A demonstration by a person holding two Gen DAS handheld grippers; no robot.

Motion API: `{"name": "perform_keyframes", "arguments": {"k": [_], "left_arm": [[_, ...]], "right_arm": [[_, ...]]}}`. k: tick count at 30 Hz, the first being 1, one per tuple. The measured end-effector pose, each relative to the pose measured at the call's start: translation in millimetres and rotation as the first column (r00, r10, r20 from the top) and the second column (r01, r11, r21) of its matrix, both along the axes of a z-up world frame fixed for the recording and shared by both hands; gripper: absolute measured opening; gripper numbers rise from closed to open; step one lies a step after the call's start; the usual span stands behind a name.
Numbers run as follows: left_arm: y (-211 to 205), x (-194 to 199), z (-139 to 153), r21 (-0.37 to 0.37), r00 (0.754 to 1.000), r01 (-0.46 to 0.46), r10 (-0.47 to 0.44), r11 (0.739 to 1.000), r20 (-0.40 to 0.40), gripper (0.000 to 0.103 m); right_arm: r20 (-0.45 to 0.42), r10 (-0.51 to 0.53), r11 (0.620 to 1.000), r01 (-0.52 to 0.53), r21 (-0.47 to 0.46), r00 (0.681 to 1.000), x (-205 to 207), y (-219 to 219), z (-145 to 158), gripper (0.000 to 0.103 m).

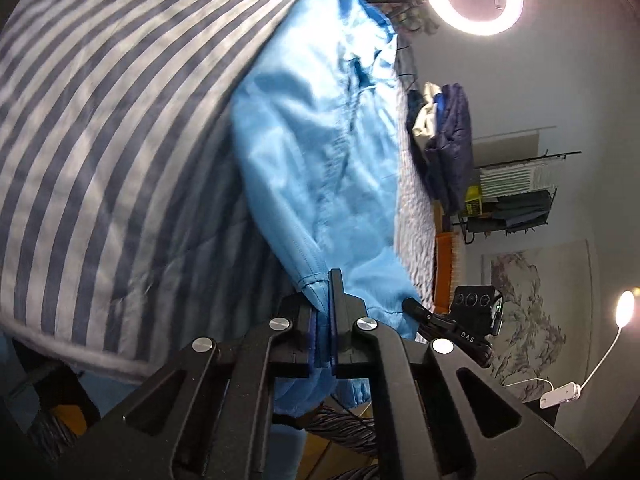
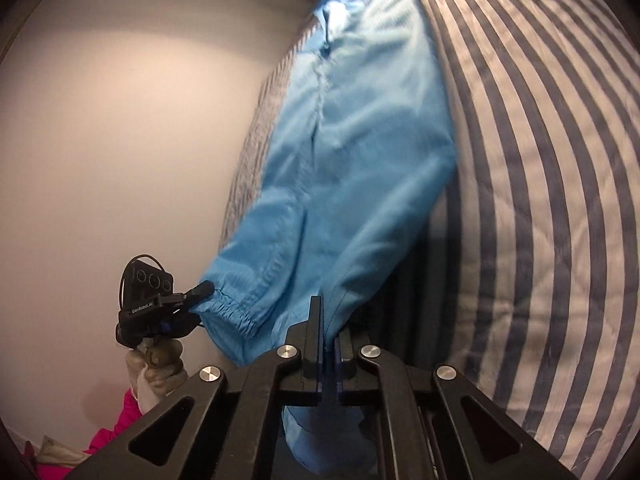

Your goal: Fold large clothes

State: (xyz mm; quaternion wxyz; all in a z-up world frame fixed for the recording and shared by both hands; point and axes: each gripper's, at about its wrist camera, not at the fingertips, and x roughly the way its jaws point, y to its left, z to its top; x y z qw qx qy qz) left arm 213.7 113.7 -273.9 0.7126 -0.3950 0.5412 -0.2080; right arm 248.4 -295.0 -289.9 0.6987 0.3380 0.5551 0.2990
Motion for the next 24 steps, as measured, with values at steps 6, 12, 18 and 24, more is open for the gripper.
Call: {"name": "perform_keyframes", "arguments": {"k": [6,12,18,24], "left_arm": [[-8,43,27,0.026,0.999,0.012,-0.014,1.000,0.045,0.002],[-4,91,39,0.058,0.997,-0.031,0.027,0.998,0.078,0.002],[7,145,27,0.089,0.995,-0.086,0.080,0.992,0.067,0.002],[5,180,-3,0.080,0.993,-0.118,0.117,0.990,0.012,0.002]], "right_arm": [[0.049,-0.010,0.999,0.013,-0.042,0.999,35,0,29,0.001],[0.096,-0.072,0.995,0.078,-0.062,0.993,78,-7,48,0.001],[0.084,-0.147,0.983,0.156,-0.102,0.986,123,-11,31,0.001],[0.072,-0.164,0.969,0.174,-0.178,0.984,164,-6,8,0.001]]}}
